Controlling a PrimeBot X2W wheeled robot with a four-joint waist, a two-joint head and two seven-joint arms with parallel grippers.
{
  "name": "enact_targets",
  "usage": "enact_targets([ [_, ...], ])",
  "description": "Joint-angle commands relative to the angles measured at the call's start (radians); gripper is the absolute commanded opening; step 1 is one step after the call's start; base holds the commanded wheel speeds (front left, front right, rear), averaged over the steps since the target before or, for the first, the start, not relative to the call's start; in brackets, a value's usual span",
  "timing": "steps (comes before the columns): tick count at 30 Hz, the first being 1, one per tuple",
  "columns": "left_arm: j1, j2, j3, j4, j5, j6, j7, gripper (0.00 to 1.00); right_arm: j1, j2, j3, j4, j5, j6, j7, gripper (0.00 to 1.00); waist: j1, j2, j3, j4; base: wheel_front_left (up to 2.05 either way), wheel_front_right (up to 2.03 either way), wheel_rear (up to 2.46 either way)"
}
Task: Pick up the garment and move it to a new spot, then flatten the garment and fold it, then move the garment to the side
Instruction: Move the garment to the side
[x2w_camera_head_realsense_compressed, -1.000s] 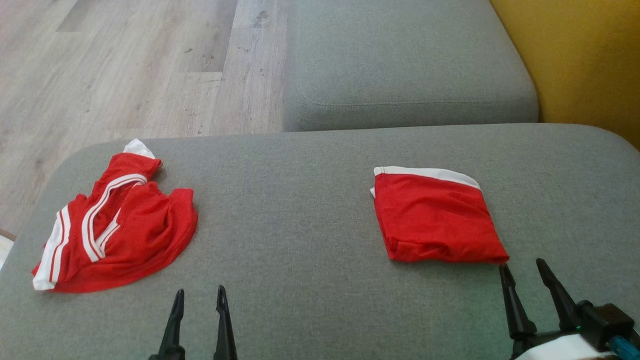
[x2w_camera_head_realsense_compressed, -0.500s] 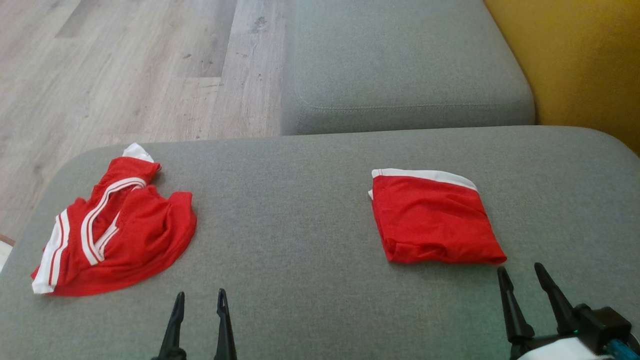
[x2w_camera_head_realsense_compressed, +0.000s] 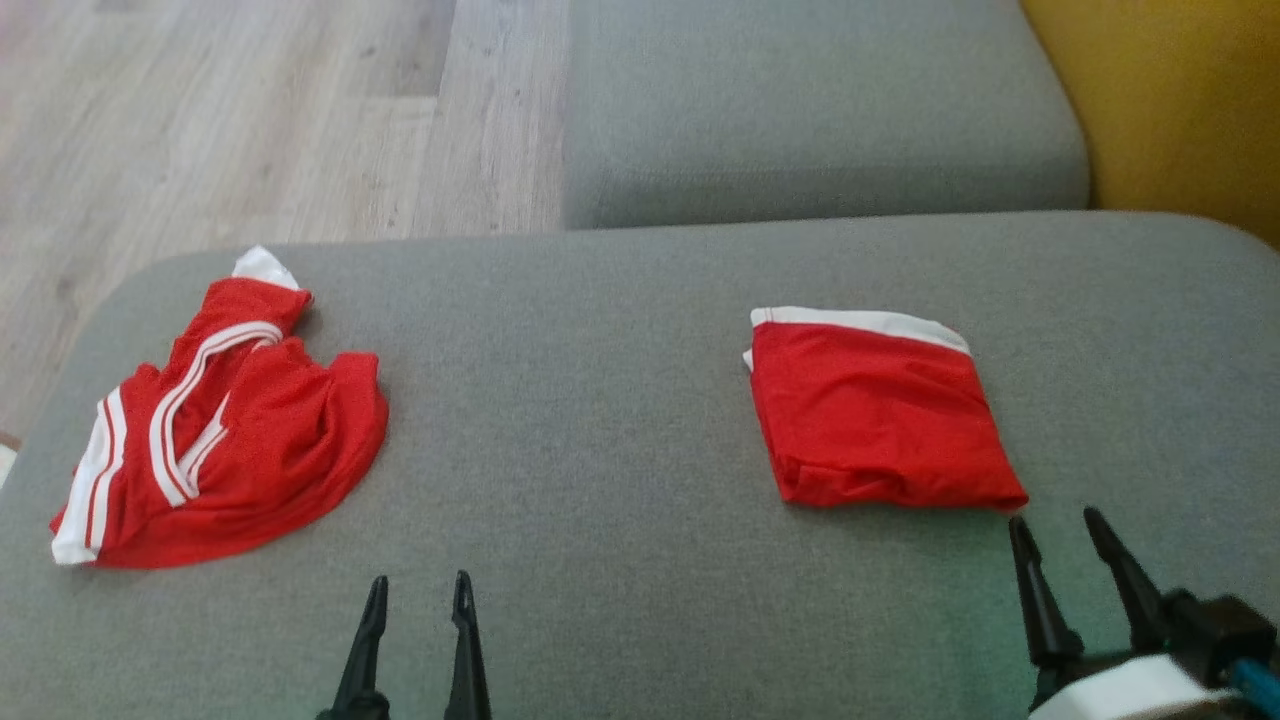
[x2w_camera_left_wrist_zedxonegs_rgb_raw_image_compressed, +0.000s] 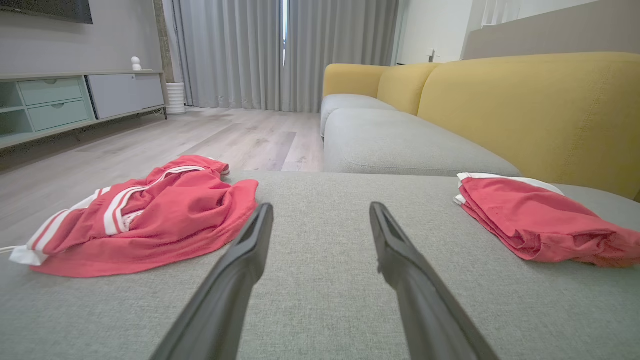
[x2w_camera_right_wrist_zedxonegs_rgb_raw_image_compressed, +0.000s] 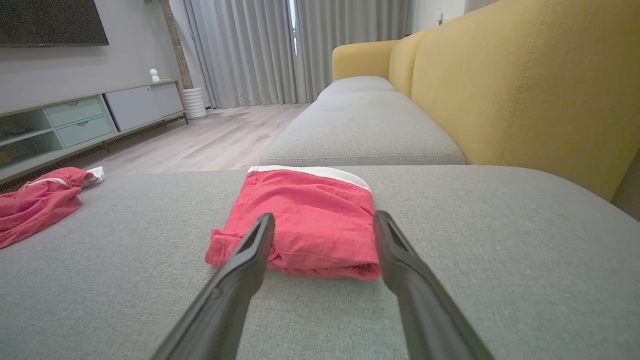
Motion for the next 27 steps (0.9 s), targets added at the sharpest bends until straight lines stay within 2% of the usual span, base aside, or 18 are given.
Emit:
enact_targets([
  [1,-0.060,-0.007,0.018,-0.037,0.004,0.001,-0.005,1.00,-0.067,-0.033,0.018,-0.024,0.002,-0.001,-0.011,1.00,0.0000,0.0000,0.018,0.006,0.00,0.00,0.00],
  [6,-0.086,-0.007,-0.005,-0.041,0.009,0.002,-0.005,1.00,-0.145,-0.082,0.035,0.063,0.056,-0.001,-0.011,1.00,0.0000,0.0000,0.070,0.019,0.00,0.00,0.00],
  [10,-0.118,-0.007,-0.027,-0.043,0.010,-0.001,-0.005,1.00,-0.251,-0.122,0.033,0.132,0.137,-0.001,0.049,1.00,0.0000,0.0000,0.134,0.031,0.00,0.00,0.00],
  [17,-0.196,-0.007,-0.076,-0.042,-0.004,0.006,-0.005,1.00,-0.422,-0.224,0.057,0.241,0.298,-0.001,0.230,1.00,0.0000,0.0000,0.232,0.063,0.00,0.00,0.00],
  [18,-0.215,-0.007,-0.088,-0.040,-0.006,0.011,-0.005,1.00,-0.457,-0.245,0.076,0.269,0.349,-0.001,0.291,1.00,0.0000,0.0000,0.252,0.071,0.00,0.00,0.00],
  [24,-0.265,-0.007,-0.121,-0.035,-0.019,0.024,-0.005,1.00,-0.511,-0.297,0.145,0.315,0.477,-0.001,0.415,1.00,0.0000,0.0000,0.301,0.095,0.00,0.00,0.00],
  [25,-0.270,-0.007,-0.123,-0.033,-0.022,0.027,-0.005,1.00,-0.512,-0.301,0.158,0.316,0.496,-0.001,0.427,0.97,0.0000,0.0000,0.307,0.097,0.00,0.00,0.00],
  [26,-0.274,-0.007,-0.125,-0.032,-0.025,0.030,-0.005,1.00,-0.513,-0.305,0.172,0.317,0.515,-0.001,0.435,0.75,0.0000,0.0000,0.312,0.098,0.00,0.00,0.00],
  [27,-0.274,-0.007,-0.125,-0.032,-0.025,0.030,-0.005,1.00,-0.513,-0.305,0.172,0.317,0.515,-0.001,0.435,0.75,0.0000,0.0000,0.312,0.098,0.00,0.00,0.00],
])
